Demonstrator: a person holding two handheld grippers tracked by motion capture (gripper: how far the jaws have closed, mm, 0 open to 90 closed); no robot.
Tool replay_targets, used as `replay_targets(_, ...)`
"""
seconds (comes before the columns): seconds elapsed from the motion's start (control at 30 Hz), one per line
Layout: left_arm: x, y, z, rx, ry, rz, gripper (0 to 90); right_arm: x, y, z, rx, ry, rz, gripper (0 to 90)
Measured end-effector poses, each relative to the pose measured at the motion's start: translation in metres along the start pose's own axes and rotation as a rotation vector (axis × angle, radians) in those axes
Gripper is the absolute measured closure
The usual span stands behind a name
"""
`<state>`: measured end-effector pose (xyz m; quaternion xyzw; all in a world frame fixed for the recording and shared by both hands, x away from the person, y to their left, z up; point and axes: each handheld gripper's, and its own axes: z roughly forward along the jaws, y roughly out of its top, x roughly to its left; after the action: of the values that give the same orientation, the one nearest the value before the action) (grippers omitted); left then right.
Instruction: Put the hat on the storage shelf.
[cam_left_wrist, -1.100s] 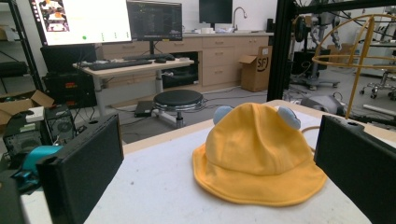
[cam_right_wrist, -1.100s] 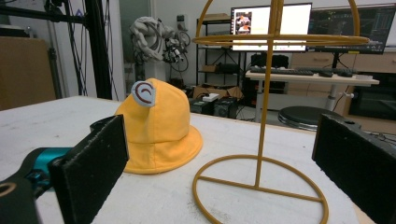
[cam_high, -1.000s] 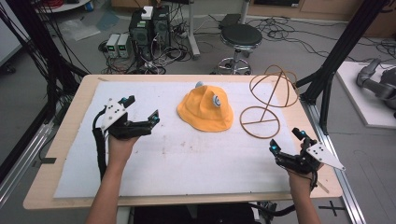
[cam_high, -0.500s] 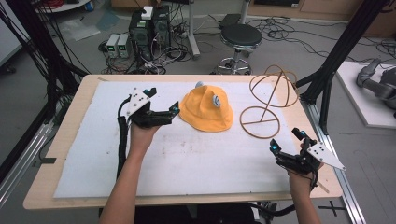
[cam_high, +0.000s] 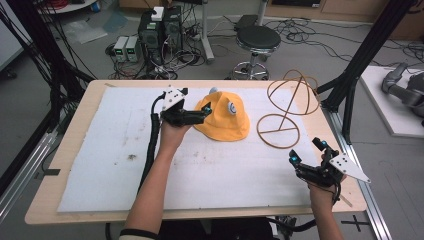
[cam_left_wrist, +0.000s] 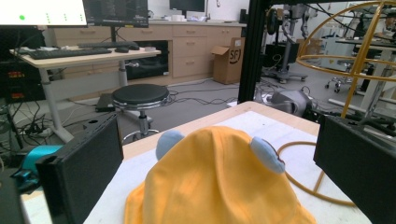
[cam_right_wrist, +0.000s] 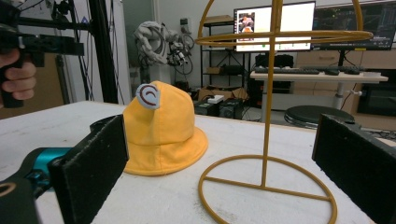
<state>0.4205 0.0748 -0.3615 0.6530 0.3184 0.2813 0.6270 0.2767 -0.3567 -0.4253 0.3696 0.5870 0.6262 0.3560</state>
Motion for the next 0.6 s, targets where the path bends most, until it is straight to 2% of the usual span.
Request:
replay_targets(0.1,-0.001,-0.002,0.016,0.012,-0.008,-0.011,1.8,0.0,0.0,0.0,0.001,0.001,0.003,3.3)
replay_targets(0.23,-0.001,-0.006,0.028,0.027,-0.019,-0.021,1.9,0.0,0.0,-0.001,0.002,0.001,0.005,3.3)
replay_targets(0.37,0.0,-0.016,0.04,0.071,-0.025,-0.014,3.7,0.0,-0.001,-0.001,0.004,0.001,0.006,3.3)
replay_targets(0.5,0.002,-0.025,0.05,0.106,-0.019,-0.035,4.5,-0.001,-0.001,-0.001,0.003,0.0,0.003,3.3)
replay_targets(0.53,0.002,-0.027,0.051,0.108,-0.015,-0.04,16.3,-0.001,-0.001,-0.002,0.007,-0.001,0.005,3.3)
replay_targets(0.6,0.001,-0.03,0.056,0.11,0.008,-0.049,22.7,-0.001,-0.002,-0.001,0.006,-0.001,0.006,3.3)
